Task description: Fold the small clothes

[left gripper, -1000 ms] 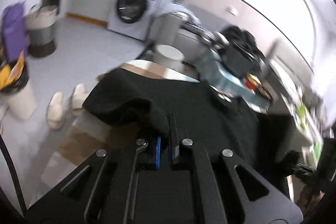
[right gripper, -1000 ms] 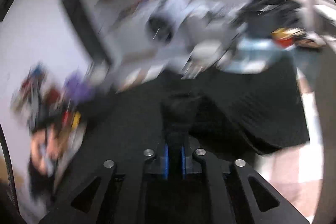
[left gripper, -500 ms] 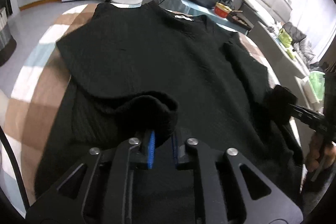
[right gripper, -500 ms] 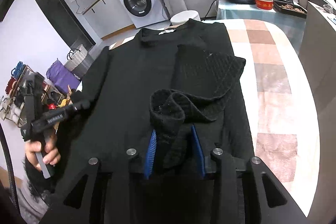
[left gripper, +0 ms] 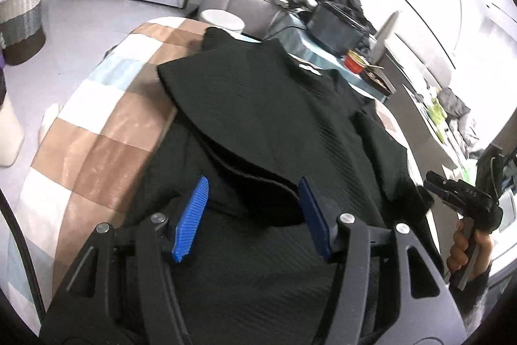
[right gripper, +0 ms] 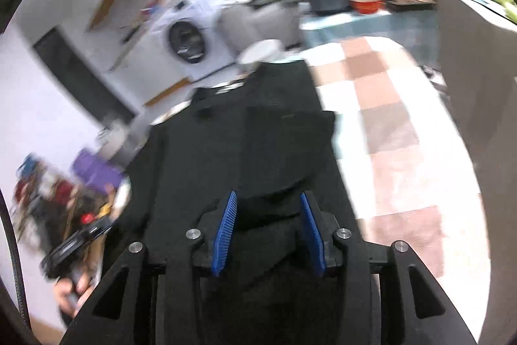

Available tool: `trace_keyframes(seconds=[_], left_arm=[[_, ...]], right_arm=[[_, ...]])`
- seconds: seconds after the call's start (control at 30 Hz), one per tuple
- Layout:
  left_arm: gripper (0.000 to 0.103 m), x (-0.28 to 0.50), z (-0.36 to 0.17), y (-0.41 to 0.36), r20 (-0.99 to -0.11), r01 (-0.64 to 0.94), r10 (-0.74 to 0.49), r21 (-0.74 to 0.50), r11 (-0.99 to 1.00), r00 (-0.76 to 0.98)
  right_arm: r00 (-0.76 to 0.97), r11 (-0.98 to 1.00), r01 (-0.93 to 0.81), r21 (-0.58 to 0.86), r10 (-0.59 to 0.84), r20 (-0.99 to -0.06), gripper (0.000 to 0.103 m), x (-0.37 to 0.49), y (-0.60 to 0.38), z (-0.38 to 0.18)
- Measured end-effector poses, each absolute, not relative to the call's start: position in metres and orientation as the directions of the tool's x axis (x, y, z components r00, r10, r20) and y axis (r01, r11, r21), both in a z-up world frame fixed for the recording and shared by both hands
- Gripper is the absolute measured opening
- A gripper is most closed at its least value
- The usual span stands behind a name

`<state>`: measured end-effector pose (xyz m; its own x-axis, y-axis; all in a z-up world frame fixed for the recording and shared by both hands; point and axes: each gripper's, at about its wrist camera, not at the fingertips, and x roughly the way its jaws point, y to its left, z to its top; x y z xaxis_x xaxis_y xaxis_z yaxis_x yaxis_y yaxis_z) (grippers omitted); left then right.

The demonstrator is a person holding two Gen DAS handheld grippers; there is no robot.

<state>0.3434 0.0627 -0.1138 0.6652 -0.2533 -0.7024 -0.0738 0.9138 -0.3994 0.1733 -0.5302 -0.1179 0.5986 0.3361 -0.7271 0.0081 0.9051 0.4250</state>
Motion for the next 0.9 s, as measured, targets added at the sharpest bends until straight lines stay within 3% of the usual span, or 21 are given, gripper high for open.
trace_keyframes(seconds=[0.33,0.47,0.57,0.67,0.77,0.8,0.87,0.9], left_arm=[[0.055,0.39,-0.129,0.104,-0.727,-0.238,-0.147,-0.398,0.886,0.67],[0.055,0.405,-0.131,0.113,-0.732,-0.264,-0.128,-0.396,0.88,0.669],[0.055,0.414,-0.132,0.114,-0.733,-0.269,-0.123,-0.393,0.879,0.669],[0.055,0.425,-0.134,0.115,-0.741,-0.271,-0.124,-0.39,0.88,0.66],[0.055,0.439,-0.139,0.115,-0.751,-0.28,-0.148,-0.411,0.867,0.644],[0.055,0.442,-0.139,0.114,-0.748,-0.276,-0.153,-0.416,0.866,0.646],[0.043,0.451,-0.14,0.109,-0.744,-0.271,-0.146,-0.408,0.872,0.651],[0.024,0.454,-0.14,0.107,-0.745,-0.27,-0.144,-0.405,0.874,0.651]], right_arm=[[0.605,0.862,0.177,0.474,0.285,-0.744,0.041,0.235,-0.549,-0.146],[0.628,0.873,0.137,0.469,0.29,-0.722,0.008,0.249,-0.539,-0.144],[0.642,0.844,0.005,0.536,0.408,-0.649,0.006,0.251,-0.519,-0.121],[0.542,0.714,-0.209,0.668,0.653,-0.528,0.01,0.247,-0.489,-0.098],[0.57,0.78,-0.281,0.56,0.605,-0.557,0.039,0.229,-0.473,-0.078],[0.599,0.819,-0.27,0.506,0.554,-0.578,0.042,0.222,-0.474,-0.074],[0.604,0.855,-0.239,0.461,0.503,-0.619,0.042,0.214,-0.478,-0.073],[0.602,0.865,-0.224,0.45,0.486,-0.634,0.042,0.211,-0.481,-0.074]])
